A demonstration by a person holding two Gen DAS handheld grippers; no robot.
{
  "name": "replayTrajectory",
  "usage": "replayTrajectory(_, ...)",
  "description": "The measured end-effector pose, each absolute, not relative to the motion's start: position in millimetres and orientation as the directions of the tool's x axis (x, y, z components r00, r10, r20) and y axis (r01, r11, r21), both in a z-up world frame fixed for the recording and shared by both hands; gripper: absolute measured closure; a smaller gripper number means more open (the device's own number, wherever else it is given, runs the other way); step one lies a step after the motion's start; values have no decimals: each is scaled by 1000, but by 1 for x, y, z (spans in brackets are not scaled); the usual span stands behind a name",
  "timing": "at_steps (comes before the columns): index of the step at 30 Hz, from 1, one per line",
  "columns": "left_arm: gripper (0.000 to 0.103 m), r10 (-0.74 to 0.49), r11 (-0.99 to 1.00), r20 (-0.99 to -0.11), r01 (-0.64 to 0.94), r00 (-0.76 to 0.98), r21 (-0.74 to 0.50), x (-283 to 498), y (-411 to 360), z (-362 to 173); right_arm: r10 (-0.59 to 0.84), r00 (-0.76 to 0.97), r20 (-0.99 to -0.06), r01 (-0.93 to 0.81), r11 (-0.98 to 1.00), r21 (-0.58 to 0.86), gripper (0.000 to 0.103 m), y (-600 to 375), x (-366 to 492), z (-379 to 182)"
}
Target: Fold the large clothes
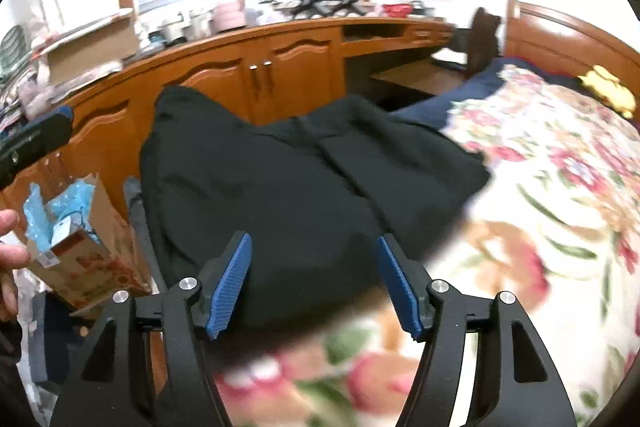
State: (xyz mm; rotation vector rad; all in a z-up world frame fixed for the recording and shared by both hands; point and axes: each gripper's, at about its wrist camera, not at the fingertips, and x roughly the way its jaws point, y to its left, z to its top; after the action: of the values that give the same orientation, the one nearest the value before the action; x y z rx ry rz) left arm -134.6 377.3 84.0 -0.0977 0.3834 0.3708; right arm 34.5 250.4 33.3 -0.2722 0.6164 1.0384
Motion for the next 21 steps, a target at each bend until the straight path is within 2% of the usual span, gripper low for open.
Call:
replayTrajectory(9, 45, 228, 963, -403, -267, 886, -42, -111, 301, 70, 635, 511, -579, -780, 626, -3, 21, 129, 38, 36)
replayTrajectory(14, 45, 191, 973, -406, -228, 894, -44, -100, 257, 61, 575, 592, -564, -712, 701, -33, 21, 65, 35, 35)
replayTrajectory(21, 45, 89, 991, -401, -122, 912, -58, -89, 185, 47, 529, 648, -548, -626, 780, 12, 21, -33, 31, 31)
